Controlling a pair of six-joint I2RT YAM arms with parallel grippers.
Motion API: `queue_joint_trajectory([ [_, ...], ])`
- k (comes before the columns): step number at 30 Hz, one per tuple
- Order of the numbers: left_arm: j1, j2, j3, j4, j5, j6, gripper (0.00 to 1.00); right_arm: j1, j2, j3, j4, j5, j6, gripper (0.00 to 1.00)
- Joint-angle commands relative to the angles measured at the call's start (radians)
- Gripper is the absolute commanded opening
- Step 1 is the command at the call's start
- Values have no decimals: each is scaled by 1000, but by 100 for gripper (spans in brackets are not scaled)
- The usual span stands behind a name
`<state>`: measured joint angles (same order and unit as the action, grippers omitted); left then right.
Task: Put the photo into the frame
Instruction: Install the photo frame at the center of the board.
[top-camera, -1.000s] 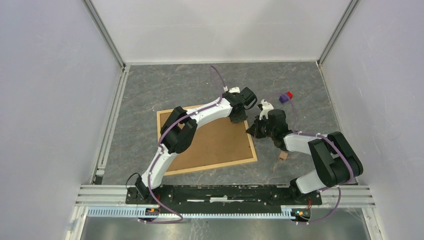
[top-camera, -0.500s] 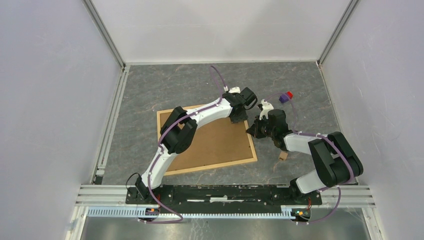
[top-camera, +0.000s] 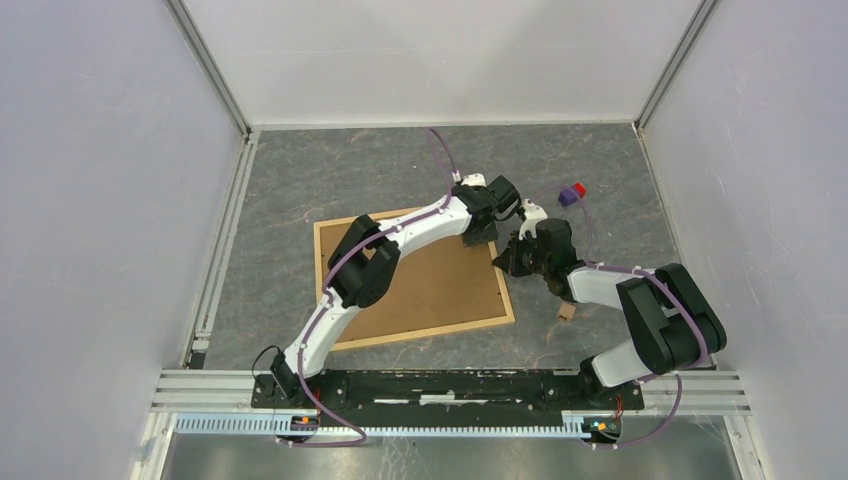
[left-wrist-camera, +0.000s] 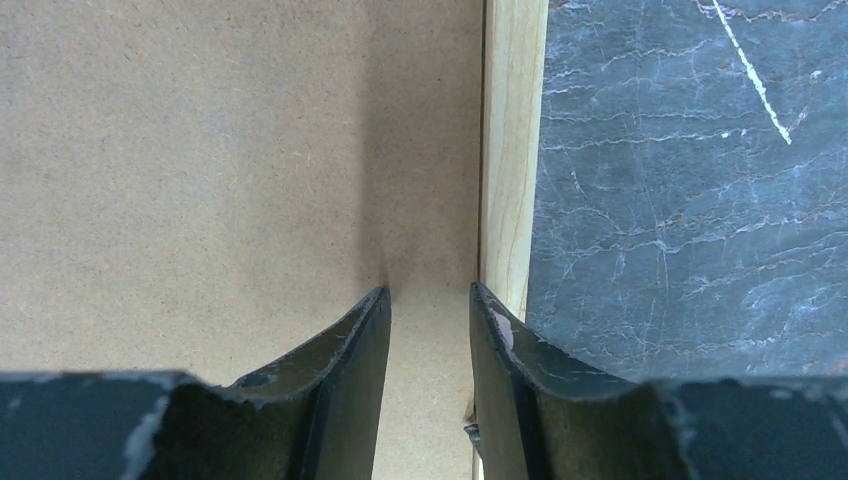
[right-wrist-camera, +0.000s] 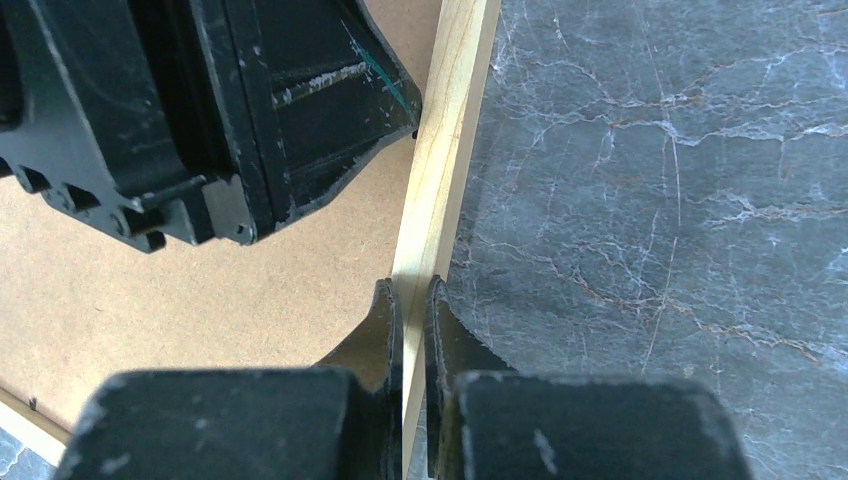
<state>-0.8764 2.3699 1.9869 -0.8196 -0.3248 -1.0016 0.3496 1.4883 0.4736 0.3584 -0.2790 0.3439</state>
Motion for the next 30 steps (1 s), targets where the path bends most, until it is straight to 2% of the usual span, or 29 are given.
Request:
queue_joint_trajectory([
  [1,-4,174,-92,-242,-66,22,44,9,-21,-38,-110,-40,-18,0],
  [23,-43,214,-129,-271,-79,41,46,11,-44,-33,-132,0,-21,0],
  [27,-25,107,-174,-173,-25,145,52,10,-47,-12,-169,4,-38,0],
  [30,6,-43,-239,-102,42,226,58,9,-55,23,-225,31,-53,3],
])
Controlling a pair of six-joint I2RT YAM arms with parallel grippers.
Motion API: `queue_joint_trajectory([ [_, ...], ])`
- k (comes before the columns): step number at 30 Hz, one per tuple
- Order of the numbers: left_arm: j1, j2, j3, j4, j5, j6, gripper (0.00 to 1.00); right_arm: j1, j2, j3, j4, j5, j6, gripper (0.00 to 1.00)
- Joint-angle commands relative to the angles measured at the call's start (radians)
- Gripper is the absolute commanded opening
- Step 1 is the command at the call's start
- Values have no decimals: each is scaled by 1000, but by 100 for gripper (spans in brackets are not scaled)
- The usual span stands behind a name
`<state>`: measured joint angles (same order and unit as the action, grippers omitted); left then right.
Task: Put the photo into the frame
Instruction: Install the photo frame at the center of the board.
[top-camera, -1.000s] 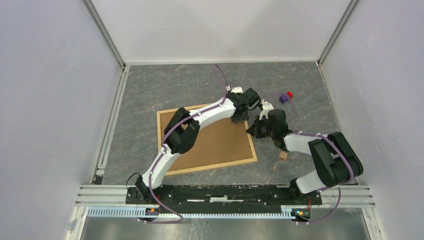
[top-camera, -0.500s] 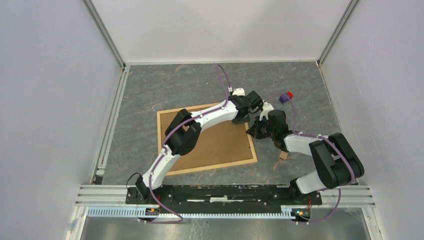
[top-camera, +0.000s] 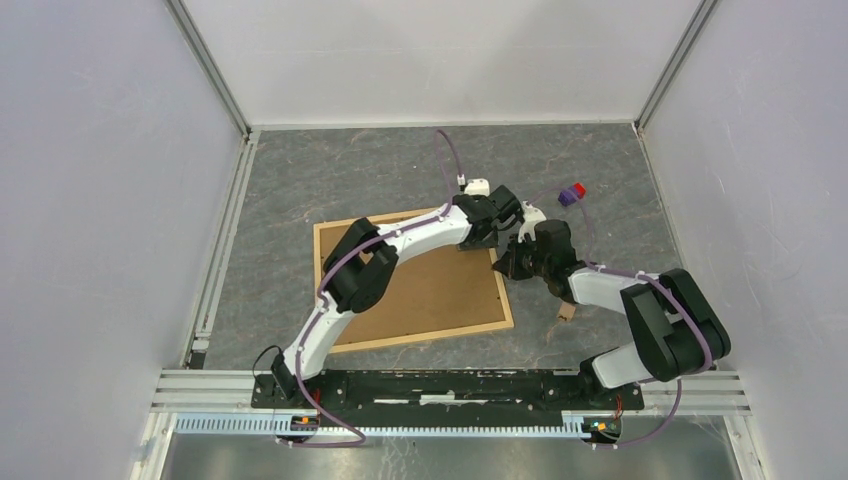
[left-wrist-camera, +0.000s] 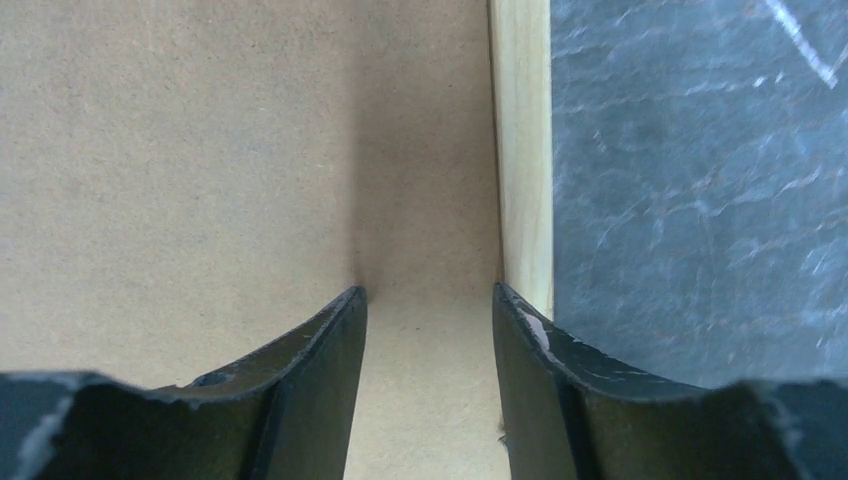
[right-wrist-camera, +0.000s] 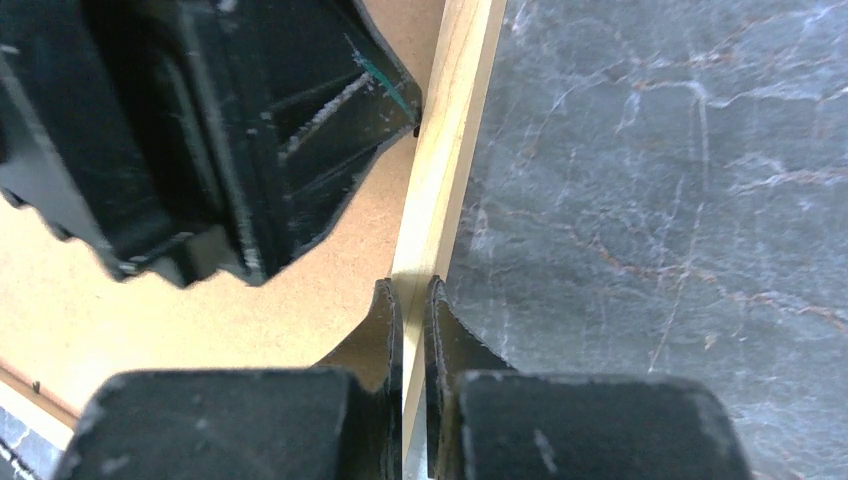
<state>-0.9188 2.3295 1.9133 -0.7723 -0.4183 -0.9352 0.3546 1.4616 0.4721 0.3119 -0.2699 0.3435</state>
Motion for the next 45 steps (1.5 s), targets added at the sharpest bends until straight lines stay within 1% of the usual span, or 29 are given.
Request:
queue_joint_trajectory([
  [1,60,-69,-210,-110,170,180,60,4,-30,34,-194,31,-57,3],
  [4,127,-246,-347,9,298,243,63,3,-37,59,-231,52,-61,8],
  [6,185,-356,-437,86,406,297,64,2,-37,82,-261,54,-69,14],
  [7,220,-397,-480,109,451,319,64,3,-32,97,-283,54,-75,20],
  [9,292,-503,-552,136,525,373,64,3,-17,145,-352,58,-95,25],
  [11,376,-591,-625,117,495,407,64,4,-5,204,-426,68,-114,31],
  [12,417,-632,-665,116,475,430,64,4,6,234,-459,72,-124,33],
  [14,517,-714,-756,117,426,457,64,4,26,296,-518,86,-143,33],
  [17,684,-816,-880,115,353,440,59,7,79,397,-594,100,-169,34],
  [20,852,-888,-985,174,371,405,57,16,129,464,-618,109,-179,34],
  [23,947,-902,-1027,186,350,391,55,41,188,530,-658,139,-190,34],
  [27,1003,-847,-1022,160,355,390,56,69,245,613,-717,206,-205,33],
  [32,1061,-747,-1005,136,413,406,54,87,304,678,-772,237,-203,25],
  [36,1069,-685,-1009,145,479,405,50,102,327,680,-785,262,-198,23],
  [40,1068,-676,-1017,146,478,399,50,106,347,671,-788,264,-189,21],
  [45,1068,-668,-1016,150,481,397,50,119,370,663,-786,297,-181,21],
])
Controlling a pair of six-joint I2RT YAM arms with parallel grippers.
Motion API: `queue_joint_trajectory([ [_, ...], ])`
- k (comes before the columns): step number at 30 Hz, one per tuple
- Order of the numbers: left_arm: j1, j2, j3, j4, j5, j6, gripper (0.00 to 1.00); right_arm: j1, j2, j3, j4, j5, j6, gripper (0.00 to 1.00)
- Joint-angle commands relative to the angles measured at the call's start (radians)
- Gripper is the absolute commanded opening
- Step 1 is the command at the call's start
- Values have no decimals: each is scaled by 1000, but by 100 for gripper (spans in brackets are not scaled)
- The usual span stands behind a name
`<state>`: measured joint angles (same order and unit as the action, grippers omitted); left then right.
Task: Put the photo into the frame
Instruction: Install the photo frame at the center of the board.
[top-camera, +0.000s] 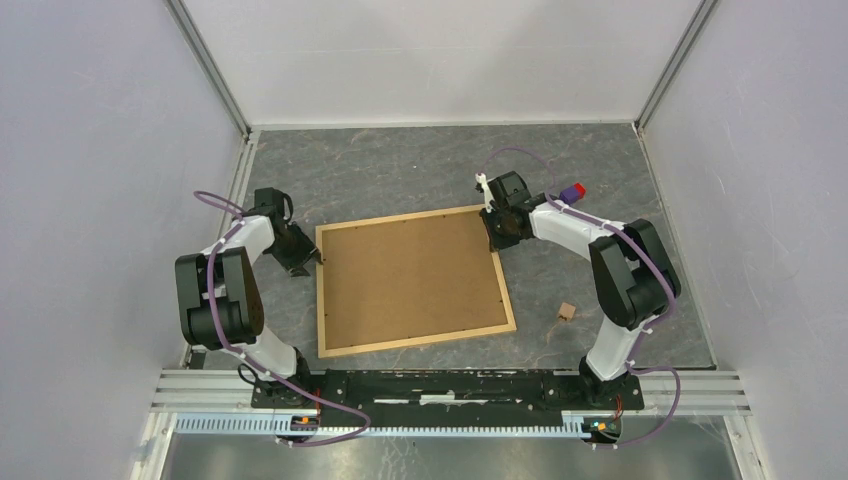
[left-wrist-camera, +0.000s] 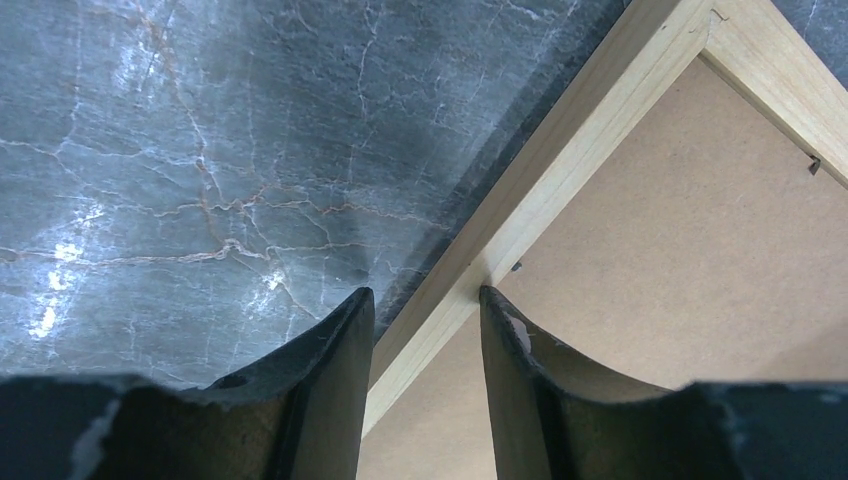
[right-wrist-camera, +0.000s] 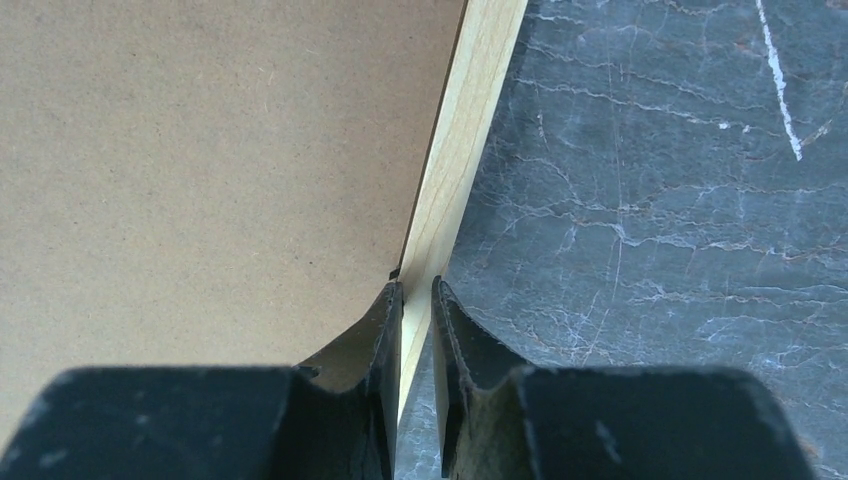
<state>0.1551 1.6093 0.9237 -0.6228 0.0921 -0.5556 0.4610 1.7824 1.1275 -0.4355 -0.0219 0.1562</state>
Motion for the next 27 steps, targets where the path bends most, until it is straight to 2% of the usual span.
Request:
queue_joint_trajectory([
  [1,-5,52,-26,1,-27,17,50,16,50,8,-38,51,8,21],
  [9,-5,54,-27,4,-15,17,50,25,65,0,-38,68,13,25],
  [23,-5,50,-30,9,-1,20,50,37,173,16,-53,246,37,18],
  [27,-5,59,-29,15,14,19,50,61,215,7,-42,251,58,18],
])
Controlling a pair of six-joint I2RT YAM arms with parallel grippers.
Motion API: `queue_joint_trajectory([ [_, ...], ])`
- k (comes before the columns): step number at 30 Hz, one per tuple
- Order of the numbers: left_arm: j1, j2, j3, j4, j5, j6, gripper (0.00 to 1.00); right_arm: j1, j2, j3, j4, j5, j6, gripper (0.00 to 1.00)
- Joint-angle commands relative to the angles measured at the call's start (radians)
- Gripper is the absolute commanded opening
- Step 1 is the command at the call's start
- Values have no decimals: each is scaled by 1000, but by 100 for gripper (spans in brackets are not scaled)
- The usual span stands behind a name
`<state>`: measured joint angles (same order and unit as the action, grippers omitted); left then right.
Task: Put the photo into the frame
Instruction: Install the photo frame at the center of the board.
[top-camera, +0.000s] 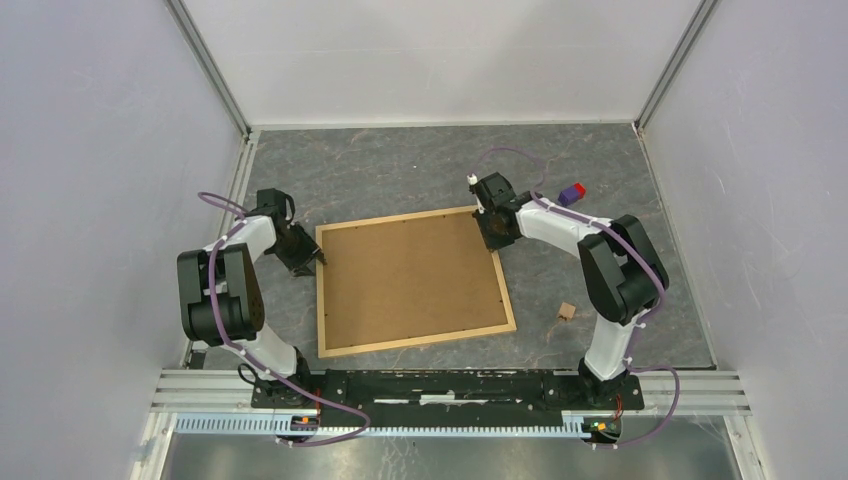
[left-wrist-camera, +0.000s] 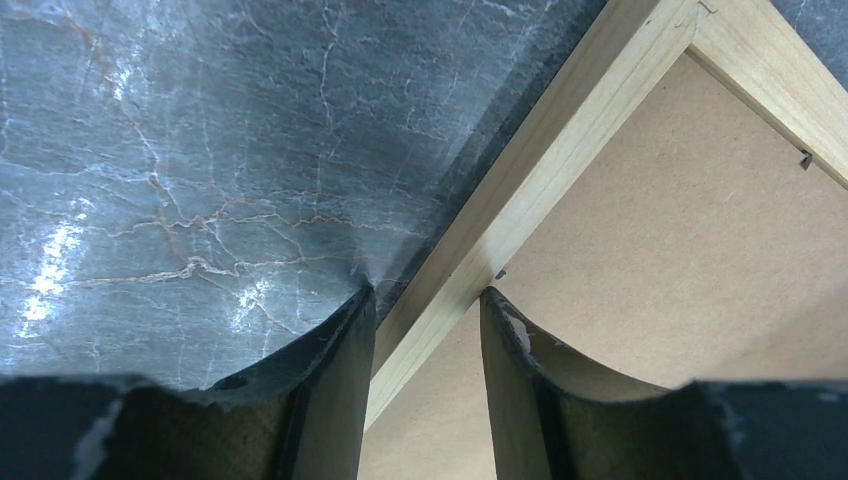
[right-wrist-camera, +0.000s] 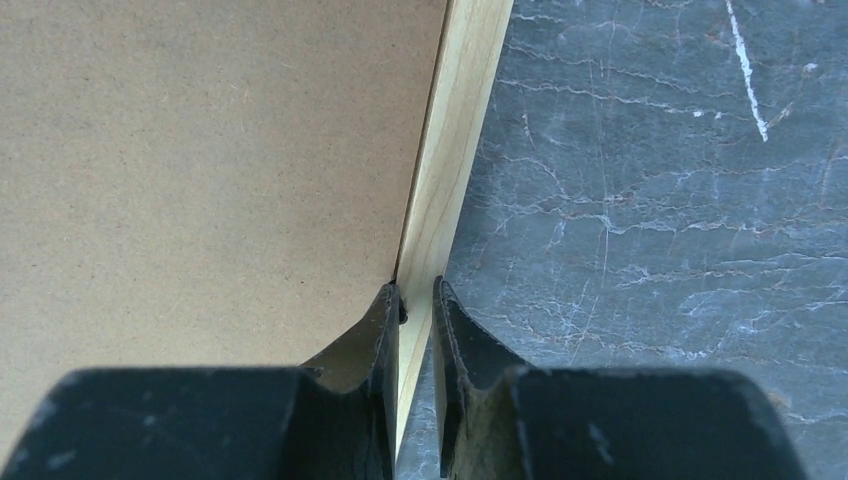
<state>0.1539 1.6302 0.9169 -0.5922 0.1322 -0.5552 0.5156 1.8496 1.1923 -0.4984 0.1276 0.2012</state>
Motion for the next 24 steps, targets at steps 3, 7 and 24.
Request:
queue_joint_trajectory([
  [3,-4,42,-21,-16,-14,20,50,35,201,-45,10,130,33,19],
  [7,-3,38,-24,-15,-4,25,50,69,273,-29,-28,181,74,22],
  [24,-17,-70,-31,24,70,36,52,177,302,84,-37,10,119,46],
])
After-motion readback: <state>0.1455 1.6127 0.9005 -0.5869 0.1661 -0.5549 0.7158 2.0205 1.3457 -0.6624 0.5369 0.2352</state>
